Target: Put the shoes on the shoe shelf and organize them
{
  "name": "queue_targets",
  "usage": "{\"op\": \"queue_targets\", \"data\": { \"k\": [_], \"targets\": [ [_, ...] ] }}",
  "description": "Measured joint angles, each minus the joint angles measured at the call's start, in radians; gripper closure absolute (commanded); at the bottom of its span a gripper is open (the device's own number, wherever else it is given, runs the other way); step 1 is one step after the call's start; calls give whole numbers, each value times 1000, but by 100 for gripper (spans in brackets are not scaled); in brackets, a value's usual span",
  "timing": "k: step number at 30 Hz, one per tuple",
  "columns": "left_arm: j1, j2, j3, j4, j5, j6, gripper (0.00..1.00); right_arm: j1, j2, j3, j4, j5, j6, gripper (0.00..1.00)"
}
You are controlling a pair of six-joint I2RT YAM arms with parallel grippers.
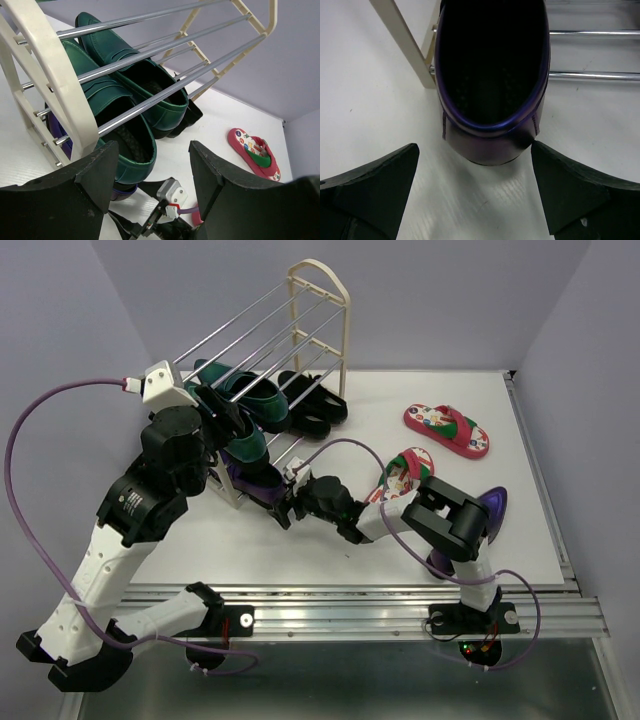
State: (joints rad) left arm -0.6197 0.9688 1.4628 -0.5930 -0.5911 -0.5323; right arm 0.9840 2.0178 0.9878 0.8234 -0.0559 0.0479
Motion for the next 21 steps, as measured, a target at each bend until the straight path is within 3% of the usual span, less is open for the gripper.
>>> {"op": "queue_targets", "data": {
  "k": [9,21],
  "targets": [
    [0,10,0,-2,0,-1,31,-1,63,48,22,48,-16,34],
    [0,10,0,-2,0,-8,31,0,62,48,25,70,-10,46]
  ]
}}
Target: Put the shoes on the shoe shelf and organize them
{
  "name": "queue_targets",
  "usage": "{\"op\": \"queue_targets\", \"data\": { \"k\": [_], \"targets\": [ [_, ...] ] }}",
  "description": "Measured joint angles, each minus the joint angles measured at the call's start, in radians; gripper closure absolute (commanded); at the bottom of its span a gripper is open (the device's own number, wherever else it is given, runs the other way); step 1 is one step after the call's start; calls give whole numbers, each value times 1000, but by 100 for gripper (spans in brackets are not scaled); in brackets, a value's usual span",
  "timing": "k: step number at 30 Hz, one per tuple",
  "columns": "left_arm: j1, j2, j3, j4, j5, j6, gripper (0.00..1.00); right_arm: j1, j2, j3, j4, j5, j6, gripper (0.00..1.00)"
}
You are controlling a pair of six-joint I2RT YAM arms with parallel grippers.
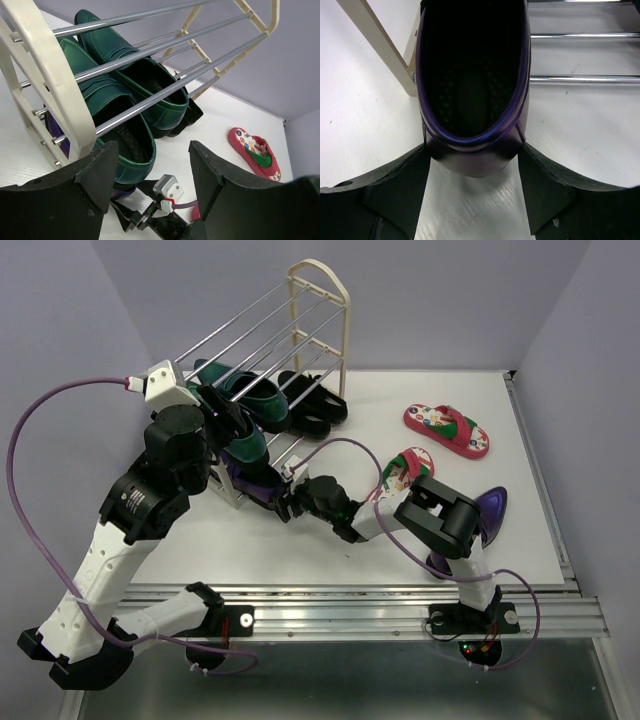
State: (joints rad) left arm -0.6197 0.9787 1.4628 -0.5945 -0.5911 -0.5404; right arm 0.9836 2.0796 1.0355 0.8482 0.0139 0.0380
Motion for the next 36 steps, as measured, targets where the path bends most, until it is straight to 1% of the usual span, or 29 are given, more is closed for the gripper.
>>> {"op": "queue_targets", "data": {
  "k": [17,25,30,36],
  "targets": [
    [0,0,0,0,0,0,31,0,-39,21,31,40,15,48],
    [0,0,0,0,0,0,31,0,-39,67,45,56,27,48],
    [0,0,0,-1,0,0,31,4,-13,116,83,76,25,49],
    [0,0,0,-2,-1,-1,31,10,9,119,90,84,18,48]
  ]
}}
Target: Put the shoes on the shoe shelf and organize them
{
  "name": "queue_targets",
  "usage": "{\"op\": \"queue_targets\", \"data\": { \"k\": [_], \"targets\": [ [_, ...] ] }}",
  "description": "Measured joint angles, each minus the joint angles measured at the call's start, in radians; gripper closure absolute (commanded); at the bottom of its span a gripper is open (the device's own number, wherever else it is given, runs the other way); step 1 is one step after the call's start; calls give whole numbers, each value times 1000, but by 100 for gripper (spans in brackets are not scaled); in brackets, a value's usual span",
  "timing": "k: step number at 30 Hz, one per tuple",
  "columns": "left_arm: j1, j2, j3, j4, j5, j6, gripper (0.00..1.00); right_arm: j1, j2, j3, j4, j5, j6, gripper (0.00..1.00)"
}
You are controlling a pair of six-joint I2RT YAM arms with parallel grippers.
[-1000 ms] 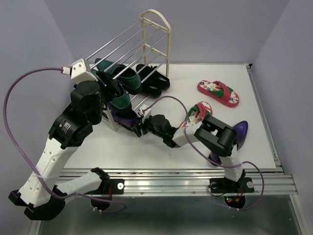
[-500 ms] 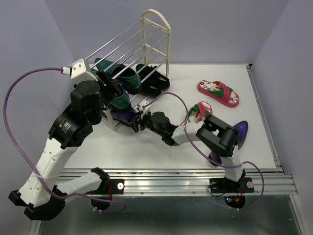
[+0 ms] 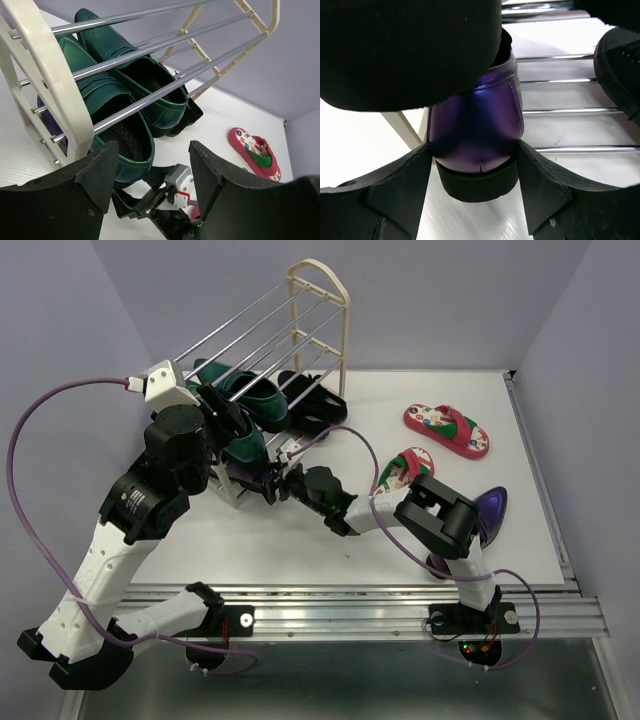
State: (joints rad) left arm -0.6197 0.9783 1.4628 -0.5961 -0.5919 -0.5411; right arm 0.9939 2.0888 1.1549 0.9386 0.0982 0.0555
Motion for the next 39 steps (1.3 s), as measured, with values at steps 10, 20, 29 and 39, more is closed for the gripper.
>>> {"op": "queue_targets", "data": {
  "k": [10,20,29,39],
  "targets": [
    [0,1,0,0,0,0,31,3,14,-32,55,0,5,47],
    [0,2,0,-2,0,-3,31,3,64,-40,127,0,13,38],
    [0,13,0,-4,1,-3,31,3,89,-54,150,0,26,47],
    [0,20,-7,-19,-27,-35,29,3,89,-54,154,6,28,49]
  ]
}}
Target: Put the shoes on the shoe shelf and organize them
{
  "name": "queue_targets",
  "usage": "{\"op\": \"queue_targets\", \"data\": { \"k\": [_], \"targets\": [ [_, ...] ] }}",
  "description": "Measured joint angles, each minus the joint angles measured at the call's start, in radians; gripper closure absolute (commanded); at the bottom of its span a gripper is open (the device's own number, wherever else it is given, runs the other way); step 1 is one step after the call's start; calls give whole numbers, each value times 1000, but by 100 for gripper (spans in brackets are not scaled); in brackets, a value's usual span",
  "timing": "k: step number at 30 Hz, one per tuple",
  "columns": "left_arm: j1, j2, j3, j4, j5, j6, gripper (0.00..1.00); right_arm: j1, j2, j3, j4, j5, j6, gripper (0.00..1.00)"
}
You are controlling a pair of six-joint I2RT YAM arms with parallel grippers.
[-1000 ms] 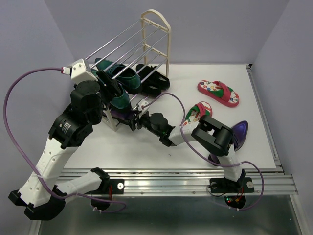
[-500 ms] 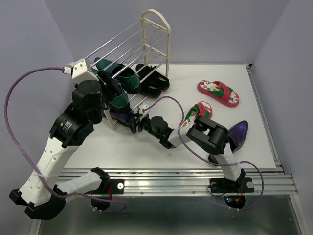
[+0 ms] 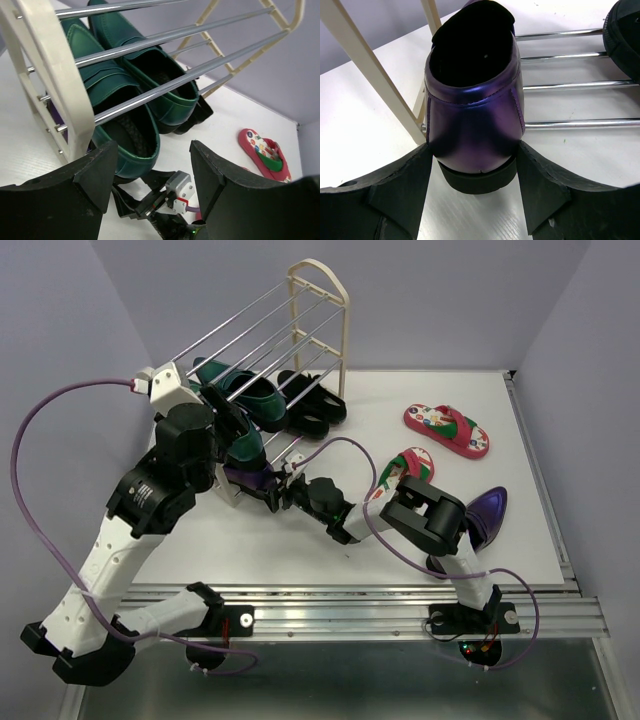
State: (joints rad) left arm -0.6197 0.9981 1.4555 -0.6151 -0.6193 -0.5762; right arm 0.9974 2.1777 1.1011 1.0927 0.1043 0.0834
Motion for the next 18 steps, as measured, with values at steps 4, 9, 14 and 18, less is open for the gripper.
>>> {"op": "queue_targets", "data": {
  "k": [4,9,14,18],
  "targets": [
    [1,37,21,-71,-71,-48,28,0,0,0,0,0,0,49],
    [27,64,61,-116,-130,-80,28,0,0,-1,0,0,0,49],
    [72,66,97,-134,-171,-99,28,1,0,-1,0,1,0,49],
    [95,64,90,-133,-178,-103,28,1,0,-1,0,1,0,48]
  ]
}}
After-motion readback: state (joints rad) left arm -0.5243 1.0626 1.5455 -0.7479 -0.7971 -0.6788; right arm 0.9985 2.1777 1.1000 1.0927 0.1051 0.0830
